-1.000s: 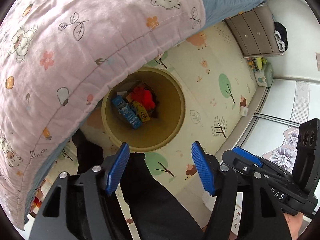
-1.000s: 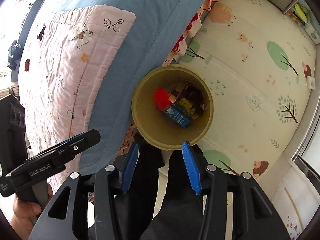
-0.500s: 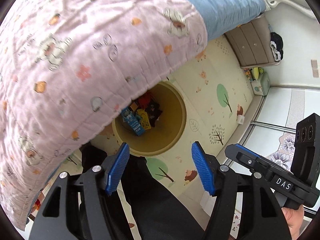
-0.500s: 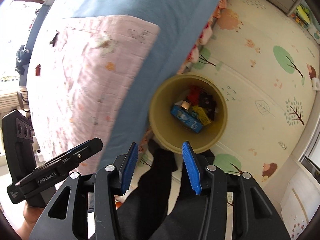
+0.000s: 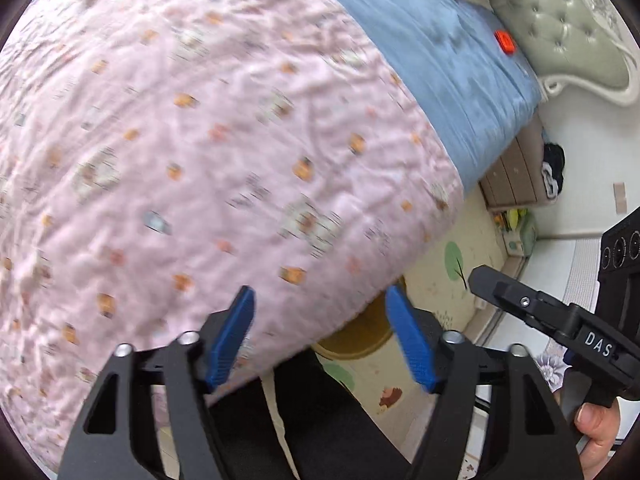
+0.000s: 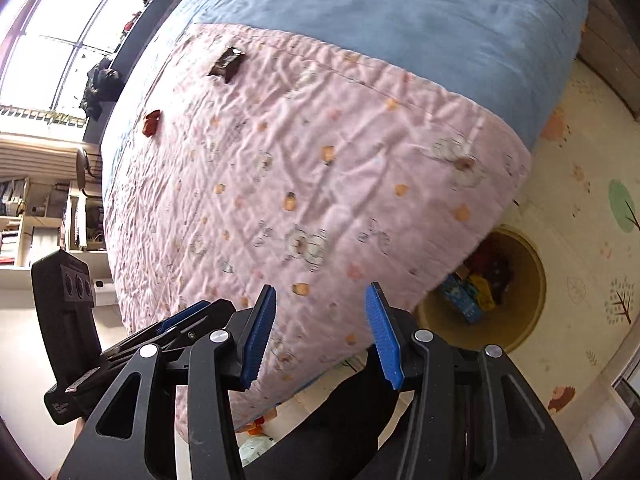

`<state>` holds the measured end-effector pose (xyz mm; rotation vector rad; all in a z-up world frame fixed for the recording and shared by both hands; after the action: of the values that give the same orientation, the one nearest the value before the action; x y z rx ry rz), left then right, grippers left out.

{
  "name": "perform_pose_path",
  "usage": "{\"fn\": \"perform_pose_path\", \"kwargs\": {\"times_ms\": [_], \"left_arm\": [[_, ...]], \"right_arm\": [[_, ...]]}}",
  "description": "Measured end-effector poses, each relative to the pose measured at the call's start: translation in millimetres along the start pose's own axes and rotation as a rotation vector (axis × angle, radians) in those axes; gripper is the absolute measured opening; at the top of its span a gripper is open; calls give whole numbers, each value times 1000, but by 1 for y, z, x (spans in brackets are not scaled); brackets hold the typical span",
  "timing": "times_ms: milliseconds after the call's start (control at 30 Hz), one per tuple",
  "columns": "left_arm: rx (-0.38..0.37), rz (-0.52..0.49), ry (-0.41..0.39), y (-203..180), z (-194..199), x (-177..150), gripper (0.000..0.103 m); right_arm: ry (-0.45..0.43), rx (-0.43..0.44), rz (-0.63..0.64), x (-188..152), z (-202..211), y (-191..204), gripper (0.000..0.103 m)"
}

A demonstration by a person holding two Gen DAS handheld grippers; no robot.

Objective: Collect trash
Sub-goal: 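Move both tools back over the quilt toward the brown snack packet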

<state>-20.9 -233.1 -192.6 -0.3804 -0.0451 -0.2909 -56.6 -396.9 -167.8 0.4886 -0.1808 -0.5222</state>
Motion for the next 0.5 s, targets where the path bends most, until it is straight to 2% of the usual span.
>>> {"fn": "perform_pose_path", "kwargs": {"times_ms": [200, 500], "left_arm": [[23, 39, -100, 63, 44, 42, 77], [72, 108, -186, 116, 69, 110, 82]], "right_arm": [[-29, 1, 110, 30, -20, 76, 49], [-28, -8, 252, 92, -50, 144, 57]]}}
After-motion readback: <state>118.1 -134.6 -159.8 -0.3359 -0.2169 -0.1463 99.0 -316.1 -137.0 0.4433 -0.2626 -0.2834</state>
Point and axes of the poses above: each gripper's, at about its wrist camera, not at the fingertips, and z roughly against the way its jaws point, y to its left, x to its top, the point moved 6 cm from there along -z, roughly the way its jaws point, and after that the axes turned 4 degrees about -z, right-handed, at the moved point
